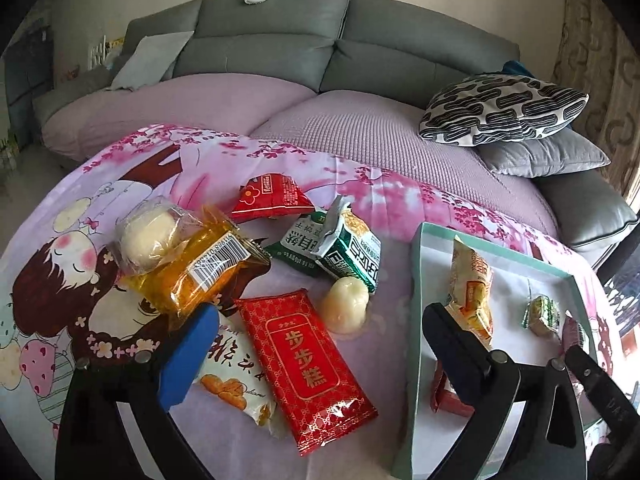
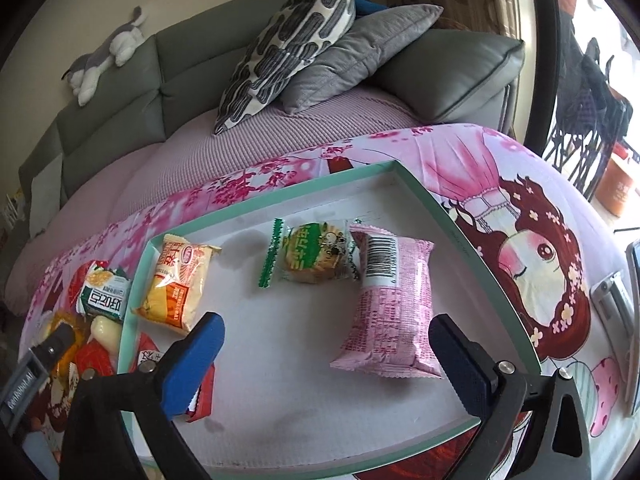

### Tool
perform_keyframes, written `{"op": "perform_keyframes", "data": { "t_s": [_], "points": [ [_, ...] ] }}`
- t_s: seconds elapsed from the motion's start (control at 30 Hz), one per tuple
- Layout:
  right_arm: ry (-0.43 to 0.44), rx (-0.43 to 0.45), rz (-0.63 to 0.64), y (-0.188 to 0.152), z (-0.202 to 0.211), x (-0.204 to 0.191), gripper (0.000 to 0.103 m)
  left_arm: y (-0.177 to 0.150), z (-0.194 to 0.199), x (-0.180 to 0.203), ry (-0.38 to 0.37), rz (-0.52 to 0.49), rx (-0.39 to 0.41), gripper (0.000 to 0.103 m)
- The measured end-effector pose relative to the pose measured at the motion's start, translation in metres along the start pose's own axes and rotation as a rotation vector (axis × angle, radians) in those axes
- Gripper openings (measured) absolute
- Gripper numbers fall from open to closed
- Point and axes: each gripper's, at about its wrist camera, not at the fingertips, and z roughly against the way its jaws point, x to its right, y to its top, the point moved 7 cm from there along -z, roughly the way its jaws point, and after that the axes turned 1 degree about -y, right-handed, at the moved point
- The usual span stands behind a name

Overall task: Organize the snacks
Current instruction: 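Withdraw both open grippers from the tray toward the snack pile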

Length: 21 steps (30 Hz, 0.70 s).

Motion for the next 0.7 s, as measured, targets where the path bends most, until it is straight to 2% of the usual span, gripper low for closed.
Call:
{"op": "perform_keyframes", "data": {
  "t_s": [0.13,0.33,0.5,0.6,0.7],
  "points": [
    [0.004,-0.005,-0.016,0.001,-0.001,0.006,0.103,0.001,0.002,0.002,0.021,-0.018,0.022,0.102],
    [0.008,-0.005,-0.011,0.001,-0.001,0.006,0.103,0.0,0.004,0.006,0.006,-0.043,0.019,0.102],
    [0.033,0.006,0.035,0.001,0.002,-0.013,0.103,0.004,0.007,-0.006,0.025,-0.029,0.005,0.102],
    [0.086,0.003,0.075,-0.002,0.003,-0.036,0.103,0.001,0.004,-0.02,0.067,-0.055,-0.035,0.102],
    [0.186,-0.042,0.065,-0.01,0.0,-0.06,0.103,0.001,0.007,-0.037,0.091,-0.043,-0.041,0.102]
  ]
}}
